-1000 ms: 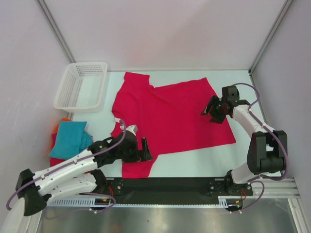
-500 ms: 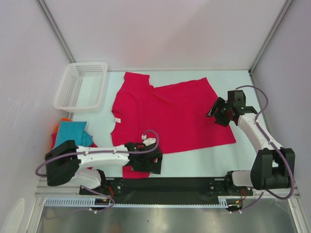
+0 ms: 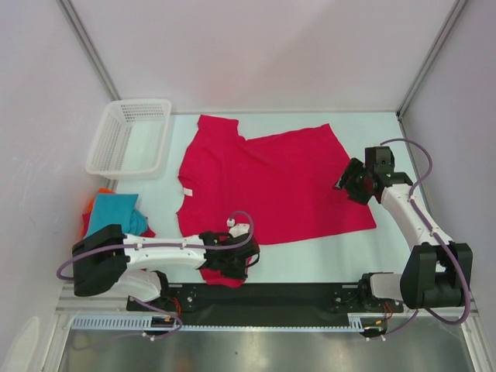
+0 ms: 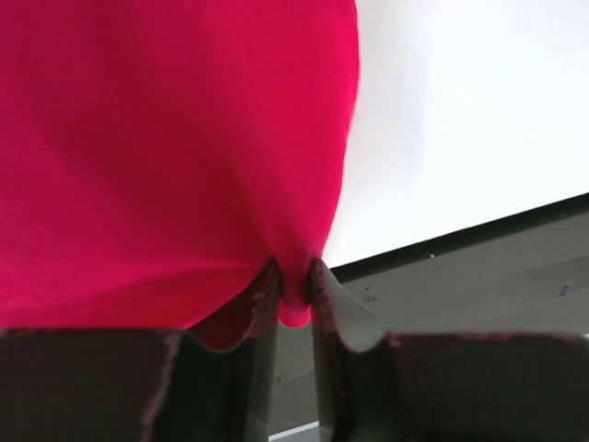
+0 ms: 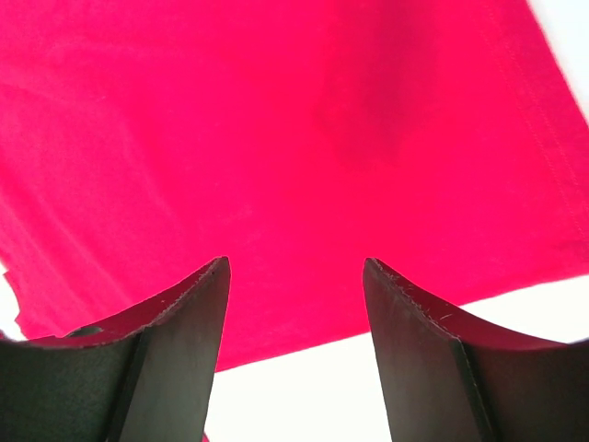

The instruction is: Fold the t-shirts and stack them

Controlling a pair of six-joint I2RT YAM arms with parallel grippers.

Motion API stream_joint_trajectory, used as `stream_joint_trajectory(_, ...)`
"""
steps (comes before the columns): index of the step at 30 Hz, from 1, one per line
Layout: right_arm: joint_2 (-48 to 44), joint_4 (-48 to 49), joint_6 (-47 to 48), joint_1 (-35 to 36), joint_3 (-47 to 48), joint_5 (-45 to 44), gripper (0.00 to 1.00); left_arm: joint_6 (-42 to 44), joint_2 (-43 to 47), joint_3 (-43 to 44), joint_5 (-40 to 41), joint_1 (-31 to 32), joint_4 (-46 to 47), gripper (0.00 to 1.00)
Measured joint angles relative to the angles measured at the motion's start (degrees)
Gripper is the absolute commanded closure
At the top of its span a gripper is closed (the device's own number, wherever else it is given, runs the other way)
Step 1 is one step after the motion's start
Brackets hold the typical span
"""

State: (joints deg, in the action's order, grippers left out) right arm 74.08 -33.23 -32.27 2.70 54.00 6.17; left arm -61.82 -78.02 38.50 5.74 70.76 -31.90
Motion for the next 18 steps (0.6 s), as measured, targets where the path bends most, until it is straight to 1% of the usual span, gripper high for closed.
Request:
stream_joint_trajectory(1,-0.1,-0.1,0.0,0.0,-0.1,-0.3,0.35,-0.2,0.0,-0.2,0.0,0.0,0.2,0.77)
stream_joint_trajectory(7,-1.6,-1.1,-0.1,-0.7,-2.0,-2.8,0.34,-0.3,0.0,-0.3,0.0,0.0,1.0,0.89)
stream_joint_trajectory(11,-2.1,-2.4,-0.2,-1.2,-2.7,-5.7,0.32,-0.3,0.0,-0.3,0.0,0.0,1.2,1.0)
stream_joint_trajectory(18,-2.1,-3.5,-0.8,-2.1,-3.3,-10.5,0.31,-0.2,2.0,-0.4,0.2,-0.1,1.0,1.0)
